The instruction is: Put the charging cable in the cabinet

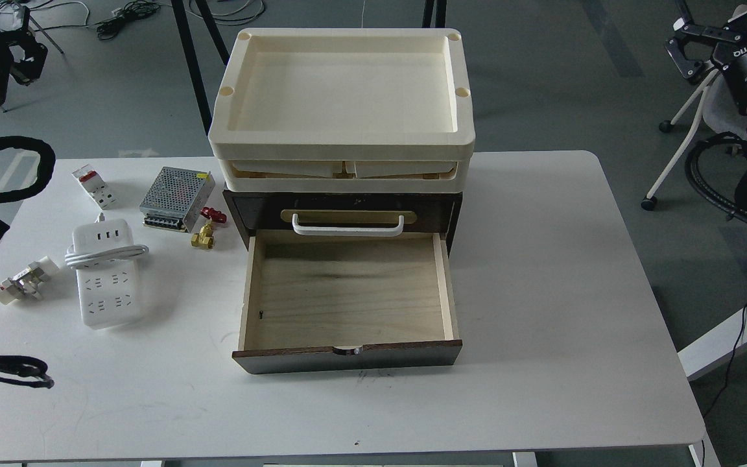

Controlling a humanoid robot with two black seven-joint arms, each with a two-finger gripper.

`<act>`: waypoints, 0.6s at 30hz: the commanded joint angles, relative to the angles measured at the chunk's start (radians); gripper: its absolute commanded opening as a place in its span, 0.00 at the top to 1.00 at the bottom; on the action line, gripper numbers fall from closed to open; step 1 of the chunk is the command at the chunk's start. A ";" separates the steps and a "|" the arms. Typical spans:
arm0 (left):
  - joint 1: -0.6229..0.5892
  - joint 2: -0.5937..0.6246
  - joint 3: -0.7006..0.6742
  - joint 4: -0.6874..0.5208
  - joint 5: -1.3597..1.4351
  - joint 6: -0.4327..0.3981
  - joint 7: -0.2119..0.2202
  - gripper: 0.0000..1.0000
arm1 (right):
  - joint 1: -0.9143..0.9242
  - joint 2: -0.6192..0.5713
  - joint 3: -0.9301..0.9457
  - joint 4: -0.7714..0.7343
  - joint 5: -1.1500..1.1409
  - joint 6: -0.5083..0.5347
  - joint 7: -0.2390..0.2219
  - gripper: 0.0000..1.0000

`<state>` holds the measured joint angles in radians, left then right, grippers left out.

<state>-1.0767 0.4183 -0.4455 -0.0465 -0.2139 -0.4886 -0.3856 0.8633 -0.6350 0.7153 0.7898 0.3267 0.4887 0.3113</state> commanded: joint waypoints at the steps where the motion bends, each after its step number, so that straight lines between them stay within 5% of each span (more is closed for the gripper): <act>1: 0.008 0.002 -0.001 0.000 -0.001 0.000 0.002 0.00 | -0.007 -0.005 0.007 0.002 0.002 0.000 0.002 0.00; 10: 0.004 0.001 -0.146 -0.007 -0.097 0.000 -0.035 0.00 | -0.013 -0.009 0.010 0.000 0.002 0.000 0.003 0.00; 13: 0.006 -0.001 -0.246 -0.013 -0.142 0.000 -0.103 0.00 | -0.015 -0.012 0.010 -0.001 0.000 0.000 0.003 0.00; 18: -0.009 0.030 -0.286 -0.044 -0.142 0.000 -0.103 0.00 | -0.017 -0.026 0.010 -0.004 0.000 0.000 0.005 0.00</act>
<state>-1.0759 0.4257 -0.7238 -0.0649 -0.3565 -0.4887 -0.4856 0.8472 -0.6554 0.7257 0.7878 0.3280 0.4887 0.3148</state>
